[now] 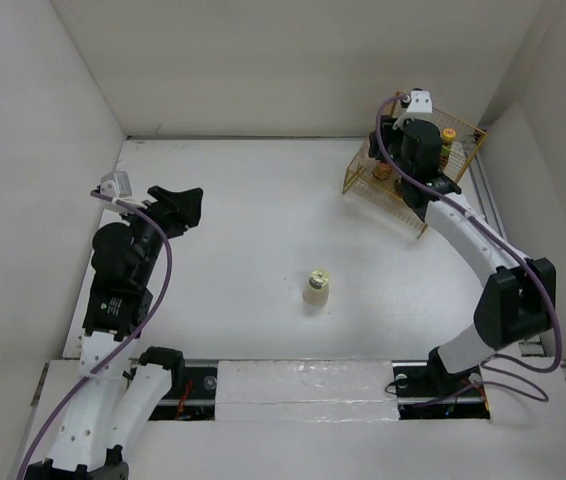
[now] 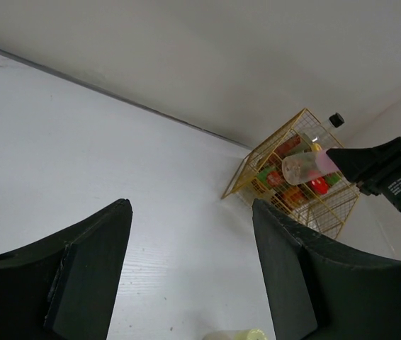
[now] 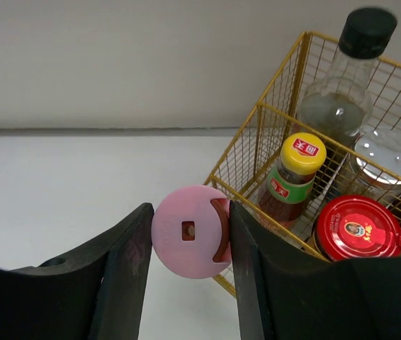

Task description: Organize the condiment bottles

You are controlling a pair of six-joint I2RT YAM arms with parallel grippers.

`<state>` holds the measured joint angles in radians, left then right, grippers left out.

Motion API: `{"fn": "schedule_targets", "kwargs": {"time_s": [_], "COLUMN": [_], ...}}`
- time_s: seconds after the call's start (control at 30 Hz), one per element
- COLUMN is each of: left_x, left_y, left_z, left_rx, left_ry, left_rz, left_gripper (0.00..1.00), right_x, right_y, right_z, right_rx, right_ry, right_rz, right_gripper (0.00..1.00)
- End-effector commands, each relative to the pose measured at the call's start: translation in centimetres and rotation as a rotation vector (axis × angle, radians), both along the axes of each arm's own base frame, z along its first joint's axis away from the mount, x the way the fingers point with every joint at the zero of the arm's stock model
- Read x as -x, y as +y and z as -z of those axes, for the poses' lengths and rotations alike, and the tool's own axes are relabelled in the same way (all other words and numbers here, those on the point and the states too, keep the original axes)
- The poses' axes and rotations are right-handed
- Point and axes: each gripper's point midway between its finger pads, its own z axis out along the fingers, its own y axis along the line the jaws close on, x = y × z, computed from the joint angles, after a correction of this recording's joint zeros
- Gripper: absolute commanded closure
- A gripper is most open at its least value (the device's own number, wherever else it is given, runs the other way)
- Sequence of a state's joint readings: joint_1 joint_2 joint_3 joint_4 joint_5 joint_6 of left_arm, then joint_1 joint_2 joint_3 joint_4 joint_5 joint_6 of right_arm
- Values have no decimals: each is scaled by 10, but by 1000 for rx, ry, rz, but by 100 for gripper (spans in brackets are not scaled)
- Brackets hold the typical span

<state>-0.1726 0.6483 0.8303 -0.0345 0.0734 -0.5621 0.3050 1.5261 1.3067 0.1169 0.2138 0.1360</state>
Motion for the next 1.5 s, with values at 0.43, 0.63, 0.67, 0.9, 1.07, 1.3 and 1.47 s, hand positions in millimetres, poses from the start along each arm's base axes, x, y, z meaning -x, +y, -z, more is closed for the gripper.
{"fn": "schedule_targets", "kwargs": {"time_s": [0.43,0.63,0.67,0.9,1.07,1.3,1.47], "left_x": [-6,-6,-6,-2,-2,-3,-3], "left_y": [3,5,5,6,6,1,2], "left_z": [-5,-5,-5,-10,-10,-7,-7], "left_rx": [-13,-13,-13,-9,-9,-12,-21], "left_ry": [-18,-18,-18,-36,-36,-27,-29], "left_rz": [-18,-28,-28,-29,-29,-1,-6], "left_gripper": [35,35,35,35,35,31,24], "right_x": [-28,-40,-43,-52,-47,1,61], "right_y": [-6,-10,-10,-3,-4,13,93], "right_z": [59,89,90,120,100,44,56], "right_rx": [7,20,21,19,12,-46,-117], "right_ry": [94,145,146,202,171,54,14], "right_rz": [-31,-13,-13,-31,-32,-36,-251], "right_gripper": [64,64,64,57,23,10,18]}}
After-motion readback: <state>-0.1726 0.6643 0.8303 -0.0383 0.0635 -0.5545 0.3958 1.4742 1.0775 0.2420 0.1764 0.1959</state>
